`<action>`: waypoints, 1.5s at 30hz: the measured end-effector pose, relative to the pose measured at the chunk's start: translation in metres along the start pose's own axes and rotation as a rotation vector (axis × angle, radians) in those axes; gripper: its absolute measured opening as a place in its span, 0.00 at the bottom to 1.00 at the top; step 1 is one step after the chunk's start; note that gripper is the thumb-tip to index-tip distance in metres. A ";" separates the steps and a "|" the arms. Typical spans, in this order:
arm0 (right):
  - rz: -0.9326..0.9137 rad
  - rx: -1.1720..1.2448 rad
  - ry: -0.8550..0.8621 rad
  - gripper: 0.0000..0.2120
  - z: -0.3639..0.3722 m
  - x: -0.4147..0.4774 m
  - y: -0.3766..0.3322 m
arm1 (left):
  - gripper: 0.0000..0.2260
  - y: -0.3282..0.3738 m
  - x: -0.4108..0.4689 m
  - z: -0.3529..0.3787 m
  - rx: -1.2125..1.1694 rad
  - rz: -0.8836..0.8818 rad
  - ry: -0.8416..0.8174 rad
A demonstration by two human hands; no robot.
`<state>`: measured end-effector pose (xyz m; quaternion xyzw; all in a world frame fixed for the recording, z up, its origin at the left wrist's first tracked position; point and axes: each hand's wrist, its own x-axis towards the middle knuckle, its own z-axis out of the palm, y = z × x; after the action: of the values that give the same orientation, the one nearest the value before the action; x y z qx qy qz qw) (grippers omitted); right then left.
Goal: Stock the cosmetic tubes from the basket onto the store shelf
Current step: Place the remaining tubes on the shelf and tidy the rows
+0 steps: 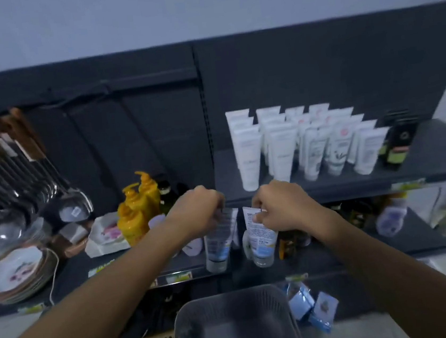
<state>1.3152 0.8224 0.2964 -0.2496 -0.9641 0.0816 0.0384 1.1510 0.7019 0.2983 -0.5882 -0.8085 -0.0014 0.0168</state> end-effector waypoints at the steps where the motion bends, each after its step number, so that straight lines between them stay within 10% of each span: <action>1: -0.001 -0.012 0.002 0.11 -0.013 -0.006 0.005 | 0.07 0.009 0.001 -0.013 -0.001 0.026 0.023; 30: -0.017 -0.158 0.029 0.10 -0.183 -0.079 0.452 | 0.08 0.395 0.245 -0.069 -0.191 0.230 0.164; 45: -0.012 0.000 0.043 0.12 -0.172 0.003 0.559 | 0.07 0.453 0.347 -0.061 -0.031 0.244 0.166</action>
<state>1.5978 1.3299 0.3665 -0.2457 -0.9645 0.0762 0.0598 1.4768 1.1705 0.3613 -0.6801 -0.7268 -0.0606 0.0744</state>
